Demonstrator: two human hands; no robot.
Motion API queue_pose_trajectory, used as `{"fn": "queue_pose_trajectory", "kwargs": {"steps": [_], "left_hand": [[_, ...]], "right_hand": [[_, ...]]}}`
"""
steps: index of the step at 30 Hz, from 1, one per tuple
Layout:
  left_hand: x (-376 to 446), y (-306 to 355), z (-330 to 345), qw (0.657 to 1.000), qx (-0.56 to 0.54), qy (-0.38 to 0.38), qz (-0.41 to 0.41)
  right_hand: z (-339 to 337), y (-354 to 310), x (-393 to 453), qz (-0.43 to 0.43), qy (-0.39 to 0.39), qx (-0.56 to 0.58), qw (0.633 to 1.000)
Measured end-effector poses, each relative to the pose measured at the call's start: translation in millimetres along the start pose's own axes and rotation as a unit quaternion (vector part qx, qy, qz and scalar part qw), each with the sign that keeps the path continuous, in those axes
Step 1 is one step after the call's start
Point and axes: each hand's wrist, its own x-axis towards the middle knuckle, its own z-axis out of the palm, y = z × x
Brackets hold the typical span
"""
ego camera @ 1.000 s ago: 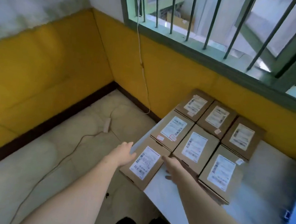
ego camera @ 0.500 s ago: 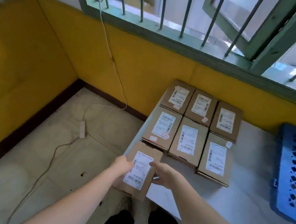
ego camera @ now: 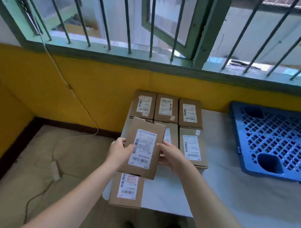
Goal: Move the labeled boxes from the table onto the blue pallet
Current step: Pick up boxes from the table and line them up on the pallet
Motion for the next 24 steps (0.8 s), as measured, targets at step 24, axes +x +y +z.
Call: {"fn": "queue_pose_trajectory", "kwargs": {"steps": [24], "left_hand": [[-59, 273, 386, 0.987, -0.085, -0.135, 0.015]], "right_hand": [[-470, 55, -27, -0.019, 0.134, 0.093, 0.986]]}}
